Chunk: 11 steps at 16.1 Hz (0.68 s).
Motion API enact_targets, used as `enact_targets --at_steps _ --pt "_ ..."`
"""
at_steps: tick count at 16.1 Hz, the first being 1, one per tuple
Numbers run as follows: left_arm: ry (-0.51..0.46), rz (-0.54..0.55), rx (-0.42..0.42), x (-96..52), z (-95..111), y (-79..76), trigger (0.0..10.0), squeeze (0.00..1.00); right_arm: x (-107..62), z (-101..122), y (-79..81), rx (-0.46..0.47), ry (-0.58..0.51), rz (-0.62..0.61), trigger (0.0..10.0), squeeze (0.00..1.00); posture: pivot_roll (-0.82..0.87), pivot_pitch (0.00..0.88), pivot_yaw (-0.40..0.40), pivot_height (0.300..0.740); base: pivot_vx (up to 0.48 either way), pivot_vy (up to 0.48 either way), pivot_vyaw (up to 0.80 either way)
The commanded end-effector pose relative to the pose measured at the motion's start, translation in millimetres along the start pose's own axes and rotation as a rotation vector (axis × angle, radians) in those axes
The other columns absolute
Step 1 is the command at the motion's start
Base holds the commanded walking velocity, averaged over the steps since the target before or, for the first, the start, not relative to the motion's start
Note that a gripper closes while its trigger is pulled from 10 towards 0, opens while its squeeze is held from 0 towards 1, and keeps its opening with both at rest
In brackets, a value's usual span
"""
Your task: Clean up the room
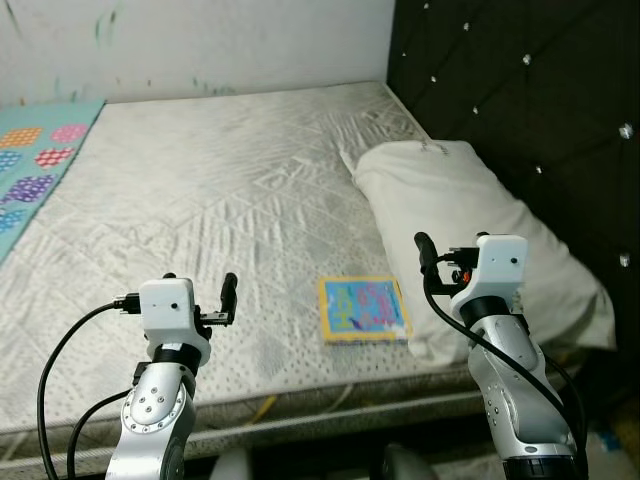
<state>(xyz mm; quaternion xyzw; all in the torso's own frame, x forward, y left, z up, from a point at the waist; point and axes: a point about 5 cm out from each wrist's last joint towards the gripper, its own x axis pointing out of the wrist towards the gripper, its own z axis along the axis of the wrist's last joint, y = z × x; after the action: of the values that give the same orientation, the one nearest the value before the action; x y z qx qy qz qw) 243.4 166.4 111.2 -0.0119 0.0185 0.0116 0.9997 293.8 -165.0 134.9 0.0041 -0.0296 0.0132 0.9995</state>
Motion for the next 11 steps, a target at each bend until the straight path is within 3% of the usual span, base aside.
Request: enact_targets --at_steps 1,11 --pt "-0.005 -0.007 0.004 1.2 1.0 -0.5 10.0 0.00 3.0 2.2 0.1 0.005 -0.002 0.002 10.0 0.00 -0.09 0.000 0.023 0.728 0.000 0.000 0.00" --pt "-0.003 -0.021 0.004 1.2 0.5 -3.5 10.0 0.00 3.7 0.9 -2.5 -0.017 -0.004 -0.008 10.0 0.00 -0.09 0.000 0.025 0.740 0.000 0.000 0.00"
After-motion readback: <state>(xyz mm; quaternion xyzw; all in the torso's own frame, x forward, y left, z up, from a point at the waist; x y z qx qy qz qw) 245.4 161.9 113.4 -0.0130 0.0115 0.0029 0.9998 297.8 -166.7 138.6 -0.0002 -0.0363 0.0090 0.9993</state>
